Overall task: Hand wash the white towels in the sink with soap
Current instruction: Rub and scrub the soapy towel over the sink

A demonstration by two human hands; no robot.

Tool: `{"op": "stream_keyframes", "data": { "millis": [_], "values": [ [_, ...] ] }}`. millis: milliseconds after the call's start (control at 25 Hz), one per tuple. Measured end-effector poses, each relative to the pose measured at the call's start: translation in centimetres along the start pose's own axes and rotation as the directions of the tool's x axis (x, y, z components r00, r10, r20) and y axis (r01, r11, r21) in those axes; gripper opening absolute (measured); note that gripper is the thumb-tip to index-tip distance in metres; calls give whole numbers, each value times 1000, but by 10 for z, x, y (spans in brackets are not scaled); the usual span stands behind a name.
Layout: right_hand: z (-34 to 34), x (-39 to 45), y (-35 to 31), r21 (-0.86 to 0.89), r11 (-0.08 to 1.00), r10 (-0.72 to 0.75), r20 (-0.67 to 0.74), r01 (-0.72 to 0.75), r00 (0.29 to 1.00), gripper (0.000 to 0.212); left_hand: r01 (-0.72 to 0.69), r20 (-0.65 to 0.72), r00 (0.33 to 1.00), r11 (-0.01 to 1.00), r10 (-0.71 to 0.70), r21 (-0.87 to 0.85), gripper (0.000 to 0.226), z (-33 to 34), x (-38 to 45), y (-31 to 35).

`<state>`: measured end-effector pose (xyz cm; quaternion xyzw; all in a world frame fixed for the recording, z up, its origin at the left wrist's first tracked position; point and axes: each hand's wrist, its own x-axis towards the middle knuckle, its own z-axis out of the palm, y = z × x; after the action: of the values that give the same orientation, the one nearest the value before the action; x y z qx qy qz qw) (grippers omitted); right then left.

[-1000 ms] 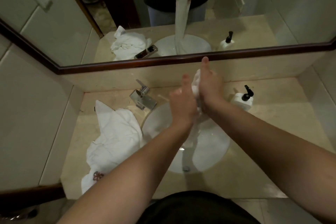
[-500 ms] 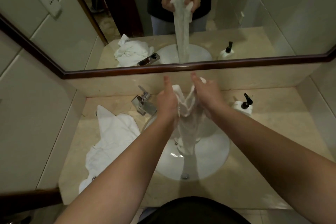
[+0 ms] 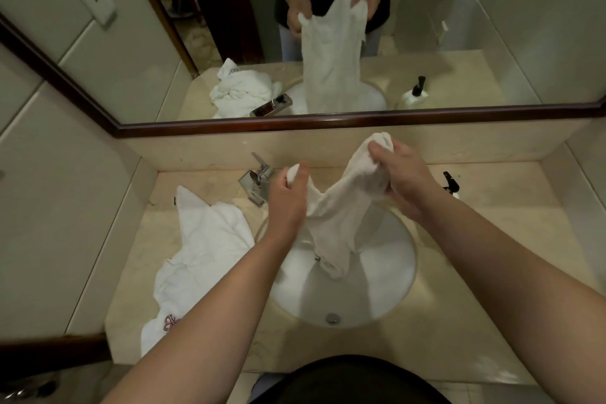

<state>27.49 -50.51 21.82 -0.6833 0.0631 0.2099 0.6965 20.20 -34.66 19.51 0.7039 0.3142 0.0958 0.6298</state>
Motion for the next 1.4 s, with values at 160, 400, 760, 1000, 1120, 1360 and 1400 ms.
{"op": "stream_keyframes", "data": {
  "millis": [160,400,760,1000,1120,1360,1400],
  "values": [
    [40,-8,-10,521,826,158,150,-214,976,34,0,-61,998,974,-14,-227,24,39,-24,13],
    [61,-10,8,204,975,-50,-168,84,985,13,47,-189,974,921,-128,-386,36,52,-14,21],
    [64,-12,-2,-70,989,-138,-190,127,972,55,64,-50,995,932,-87,-356,56,51,-22,30],
    [70,-18,4,-67,991,-130,-225,118,966,56,183,-89,970,920,-227,-348,69,45,-2,33],
    [66,-7,-3,40,996,-61,-298,76,953,58,133,3,991,960,-136,-247,72,51,-16,27],
    [74,-7,19,-163,981,-138,-218,103,966,67,197,-76,972,949,-222,-247,67,43,-6,27],
    [72,-2,18,-146,985,-129,-253,94,959,64,215,7,975,946,-221,-244,68,45,-13,19]
  ]
}}
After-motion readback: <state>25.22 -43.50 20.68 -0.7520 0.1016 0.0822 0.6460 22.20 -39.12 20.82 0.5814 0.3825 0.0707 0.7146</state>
